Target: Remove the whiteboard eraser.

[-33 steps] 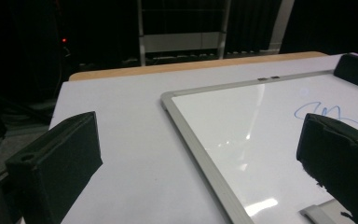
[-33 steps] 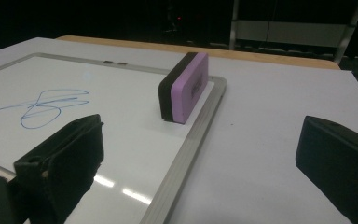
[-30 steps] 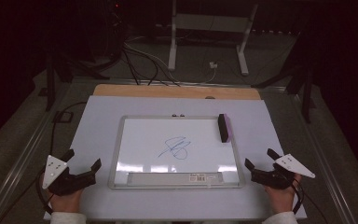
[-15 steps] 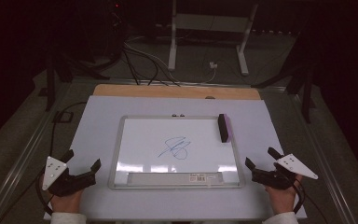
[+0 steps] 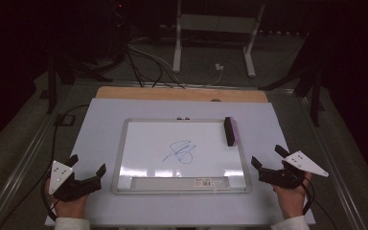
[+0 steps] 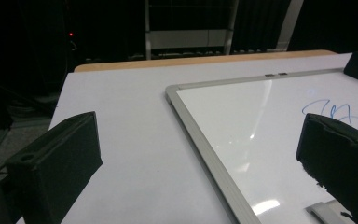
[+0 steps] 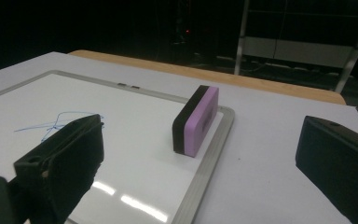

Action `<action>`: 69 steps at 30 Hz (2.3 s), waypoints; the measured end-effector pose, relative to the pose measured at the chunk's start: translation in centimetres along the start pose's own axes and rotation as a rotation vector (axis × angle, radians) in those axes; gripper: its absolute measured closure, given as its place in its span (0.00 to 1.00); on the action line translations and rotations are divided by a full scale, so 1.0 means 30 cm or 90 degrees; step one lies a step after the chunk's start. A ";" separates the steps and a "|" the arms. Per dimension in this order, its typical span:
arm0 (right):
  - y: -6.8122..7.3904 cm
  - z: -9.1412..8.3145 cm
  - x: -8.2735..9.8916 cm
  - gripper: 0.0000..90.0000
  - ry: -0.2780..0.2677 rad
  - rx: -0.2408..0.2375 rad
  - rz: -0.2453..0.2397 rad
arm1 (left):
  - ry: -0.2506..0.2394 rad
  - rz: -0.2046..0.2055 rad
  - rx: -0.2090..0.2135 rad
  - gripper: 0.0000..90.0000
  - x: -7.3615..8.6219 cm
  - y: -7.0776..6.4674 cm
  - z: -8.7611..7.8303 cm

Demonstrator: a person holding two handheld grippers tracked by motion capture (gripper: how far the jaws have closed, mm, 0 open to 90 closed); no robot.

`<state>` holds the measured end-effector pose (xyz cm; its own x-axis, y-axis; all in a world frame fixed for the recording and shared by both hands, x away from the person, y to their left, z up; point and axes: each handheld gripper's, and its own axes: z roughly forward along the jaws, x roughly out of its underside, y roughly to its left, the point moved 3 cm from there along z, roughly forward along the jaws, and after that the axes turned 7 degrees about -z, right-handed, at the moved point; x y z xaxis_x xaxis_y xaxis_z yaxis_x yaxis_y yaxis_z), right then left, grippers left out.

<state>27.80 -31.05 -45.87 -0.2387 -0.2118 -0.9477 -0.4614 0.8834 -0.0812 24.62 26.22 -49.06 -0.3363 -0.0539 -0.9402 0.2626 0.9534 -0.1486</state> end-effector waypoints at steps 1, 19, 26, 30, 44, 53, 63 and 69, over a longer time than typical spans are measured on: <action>-0.001 0.004 -0.005 0.02 0.001 -0.002 0.005 | 0.000 0.002 0.000 0.01 0.000 -0.002 0.001; -0.008 0.079 -0.064 0.01 0.011 -0.012 0.016 | -0.011 0.000 0.000 0.01 -0.002 -0.001 -0.005; -0.021 0.120 -0.072 0.01 0.035 -0.013 0.022 | -0.014 -0.002 -0.003 0.01 -0.001 0.000 -0.005; -0.026 0.144 -0.087 0.01 0.034 -0.012 0.018 | -0.014 -0.001 -0.004 0.01 -0.001 0.000 -0.005; -0.016 0.259 -0.117 0.02 0.048 -0.017 -0.015 | -0.014 -0.003 -0.004 0.01 0.001 0.003 -0.003; -0.029 0.316 -0.096 0.02 0.066 -0.012 -0.003 | -0.013 -0.001 -0.004 0.01 0.001 0.001 -0.003; -0.060 0.382 -0.074 0.02 0.101 -0.004 0.019 | -0.011 0.001 -0.001 0.01 0.002 -0.003 -0.001; -0.076 0.417 -0.055 0.02 0.125 -0.002 0.036 | -0.012 0.001 0.000 0.01 0.002 -0.003 -0.001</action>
<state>39.93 -27.50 -47.98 -0.4264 -0.2405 -0.8720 -0.4458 0.8947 -0.0287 24.55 26.14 -49.08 -0.3189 -0.0577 -0.9460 0.2625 0.9537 -0.1467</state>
